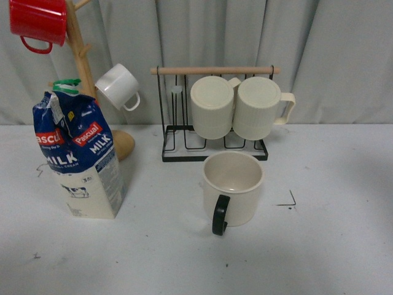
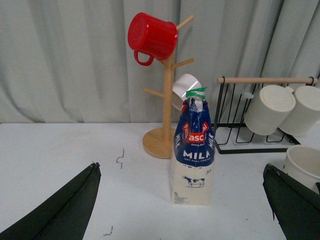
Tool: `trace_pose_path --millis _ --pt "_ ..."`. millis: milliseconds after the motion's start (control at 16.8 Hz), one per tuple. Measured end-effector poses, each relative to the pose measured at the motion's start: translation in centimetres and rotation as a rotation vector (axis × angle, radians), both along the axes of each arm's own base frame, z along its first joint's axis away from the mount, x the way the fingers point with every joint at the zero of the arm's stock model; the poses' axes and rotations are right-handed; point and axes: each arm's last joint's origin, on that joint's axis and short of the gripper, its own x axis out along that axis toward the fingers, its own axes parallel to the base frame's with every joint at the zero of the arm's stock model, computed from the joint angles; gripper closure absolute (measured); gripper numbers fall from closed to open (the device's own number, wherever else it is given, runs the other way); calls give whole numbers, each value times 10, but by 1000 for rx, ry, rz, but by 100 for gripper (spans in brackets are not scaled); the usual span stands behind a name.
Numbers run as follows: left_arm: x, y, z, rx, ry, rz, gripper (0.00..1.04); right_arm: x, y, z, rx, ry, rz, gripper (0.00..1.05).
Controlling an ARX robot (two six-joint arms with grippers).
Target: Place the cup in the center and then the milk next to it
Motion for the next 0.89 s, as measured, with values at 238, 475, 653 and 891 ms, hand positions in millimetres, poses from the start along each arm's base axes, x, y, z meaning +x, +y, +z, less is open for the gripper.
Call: trace_pose_path --millis 238,475,653,891 --pt "0 0 0 0 0 1 7 -49 -7 -47 -34 69 28 102" --pt "0 0 0 0 0 0 7 -66 -20 -50 -37 34 7 103" --pt "0 0 0 0 0 1 7 -85 -19 -64 -37 53 27 103" --pt "0 0 0 0 0 1 7 -101 -19 -71 -37 50 26 103"
